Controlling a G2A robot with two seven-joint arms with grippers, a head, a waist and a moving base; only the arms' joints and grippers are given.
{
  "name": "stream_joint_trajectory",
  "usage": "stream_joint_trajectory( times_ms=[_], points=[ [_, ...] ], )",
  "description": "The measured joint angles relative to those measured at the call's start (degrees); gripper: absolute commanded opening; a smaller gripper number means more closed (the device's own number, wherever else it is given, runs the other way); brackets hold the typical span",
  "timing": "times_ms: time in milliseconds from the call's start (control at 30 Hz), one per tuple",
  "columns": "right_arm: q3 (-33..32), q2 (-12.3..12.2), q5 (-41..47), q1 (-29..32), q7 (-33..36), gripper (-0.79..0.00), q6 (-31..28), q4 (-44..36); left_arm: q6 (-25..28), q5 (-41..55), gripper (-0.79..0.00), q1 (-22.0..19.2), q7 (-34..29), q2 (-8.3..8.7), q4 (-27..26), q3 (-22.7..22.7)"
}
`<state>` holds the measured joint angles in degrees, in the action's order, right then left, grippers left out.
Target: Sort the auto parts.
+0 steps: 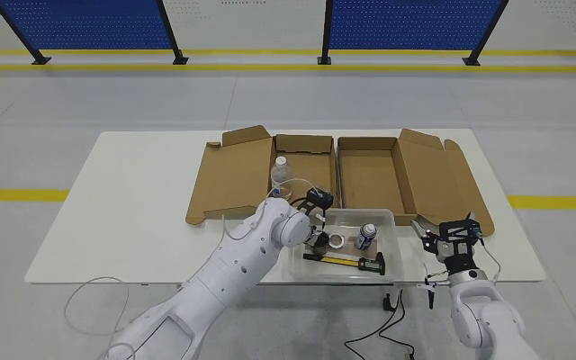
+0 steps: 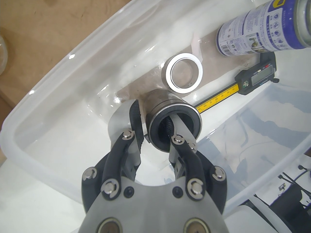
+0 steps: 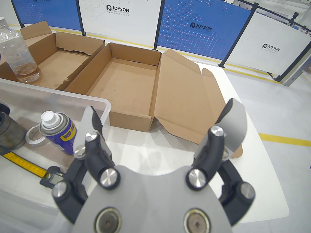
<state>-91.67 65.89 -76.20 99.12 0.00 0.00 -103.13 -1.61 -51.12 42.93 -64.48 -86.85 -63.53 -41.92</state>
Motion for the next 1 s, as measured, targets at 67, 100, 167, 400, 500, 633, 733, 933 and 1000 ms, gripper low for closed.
stream_joint_trajectory(
  times_ms=[67,100,167,400,500,633,733,933,1000],
  points=[
    [0.0,0.0,0.0,0.0,0.0,0.0,0.0,0.0,0.01,0.13,-0.693,0.02,0.24,-0.08,0.32,-0.01],
    [0.0,0.0,0.0,0.0,0.0,0.0,0.0,0.0,0.05,0.17,-0.785,0.07,0.43,-0.12,0.48,0.0],
    [0.0,0.0,0.0,0.0,0.0,0.0,0.0,0.0,0.2,0.2,-0.785,0.17,0.64,-0.19,0.55,0.06],
    [0.0,0.0,0.0,0.0,0.0,0.0,0.0,0.0,-0.4,-1.33,-0.785,1.95,2.52,0.44,-3.25,-1.5],
    [0.0,0.0,0.0,0.0,0.0,0.0,0.0,0.0,-1.0,-2.68,-0.785,3.45,2.49,1.18,-6.61,-3.05],
    [0.0,0.0,0.0,0.0,0.0,0.0,0.0,0.0,-1.61,-4.94,-0.785,5.95,1.72,2.4,-12.47,-5.74],
    [0.0,0.0,0.0,0.0,0.0,0.0,0.0,0.0,-1.81,-6.26,-0.785,8.45,0.97,3.37,-18.21,-8.14],
    [0.0,0.0,0.0,0.0,0.0,0.0,0.0,0.0,-1.9,-8.91,-0.785,14.33,-0.19,5.25,-31.19,-13.42],
    [0.0,0.0,0.0,0.0,0.0,0.0,0.0,0.0,-1.71,-10.0,-0.785,16.43,-0.36,5.81,-35.01,-15.05]
  ],
)
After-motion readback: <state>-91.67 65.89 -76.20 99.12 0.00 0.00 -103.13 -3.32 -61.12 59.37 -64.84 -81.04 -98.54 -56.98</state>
